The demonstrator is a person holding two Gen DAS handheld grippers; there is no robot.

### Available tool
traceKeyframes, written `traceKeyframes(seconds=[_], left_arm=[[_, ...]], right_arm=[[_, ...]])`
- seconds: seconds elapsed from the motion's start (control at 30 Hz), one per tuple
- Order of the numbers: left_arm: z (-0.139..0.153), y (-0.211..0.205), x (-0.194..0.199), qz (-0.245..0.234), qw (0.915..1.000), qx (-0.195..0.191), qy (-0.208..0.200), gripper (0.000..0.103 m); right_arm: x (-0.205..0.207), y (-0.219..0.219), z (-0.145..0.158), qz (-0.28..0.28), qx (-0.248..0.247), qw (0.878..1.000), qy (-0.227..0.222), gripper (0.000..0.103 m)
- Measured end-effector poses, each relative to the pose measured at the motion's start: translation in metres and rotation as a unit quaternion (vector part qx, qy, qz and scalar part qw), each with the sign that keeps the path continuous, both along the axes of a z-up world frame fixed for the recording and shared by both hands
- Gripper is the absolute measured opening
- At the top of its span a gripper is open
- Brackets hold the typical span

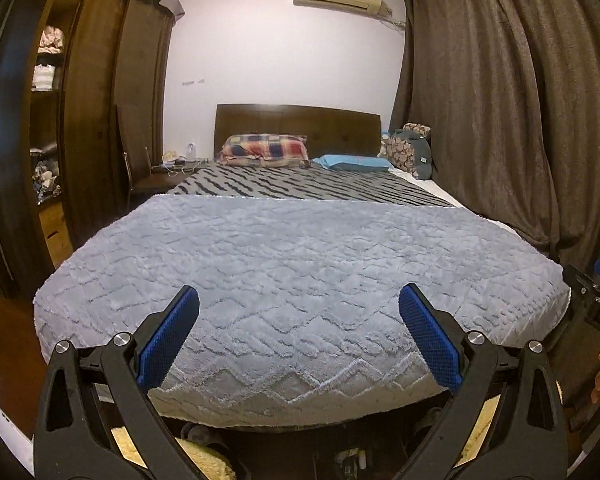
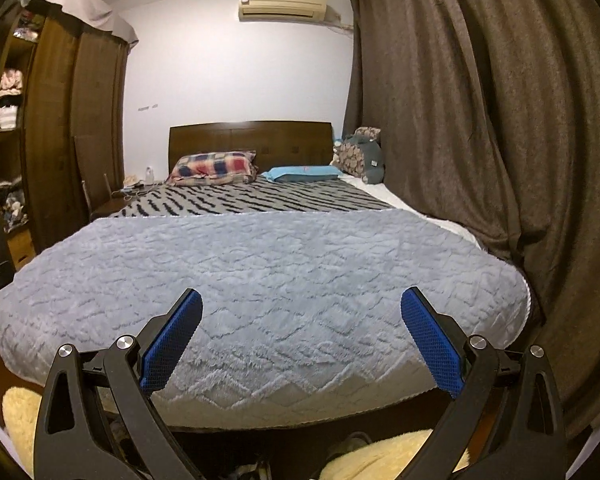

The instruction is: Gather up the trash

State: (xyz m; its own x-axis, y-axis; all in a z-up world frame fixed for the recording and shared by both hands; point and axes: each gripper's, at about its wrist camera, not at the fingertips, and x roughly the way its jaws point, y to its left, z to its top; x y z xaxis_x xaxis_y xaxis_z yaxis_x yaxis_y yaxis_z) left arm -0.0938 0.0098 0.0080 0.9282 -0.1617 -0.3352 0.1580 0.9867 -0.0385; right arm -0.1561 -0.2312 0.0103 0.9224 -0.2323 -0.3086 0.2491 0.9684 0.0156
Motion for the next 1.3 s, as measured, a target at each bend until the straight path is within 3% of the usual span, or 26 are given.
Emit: traceKeyframes(seconds=[0.37, 1.3], left_arm=[[0.005, 0.004, -0.009, 0.000, 1.0000, -0.004, -0.007, 0.095], [0.008, 0.006, -0.014, 0.012, 0.9998, 0.004, -0.018, 0.095]], right_arm=[[-0.012, 0.001, 0.010, -0.002, -0.002, 1.000, -0.021, 0.100], [-0.011, 0.001, 0.008, 0.005, 0.000, 1.000, -0.022, 0.100]])
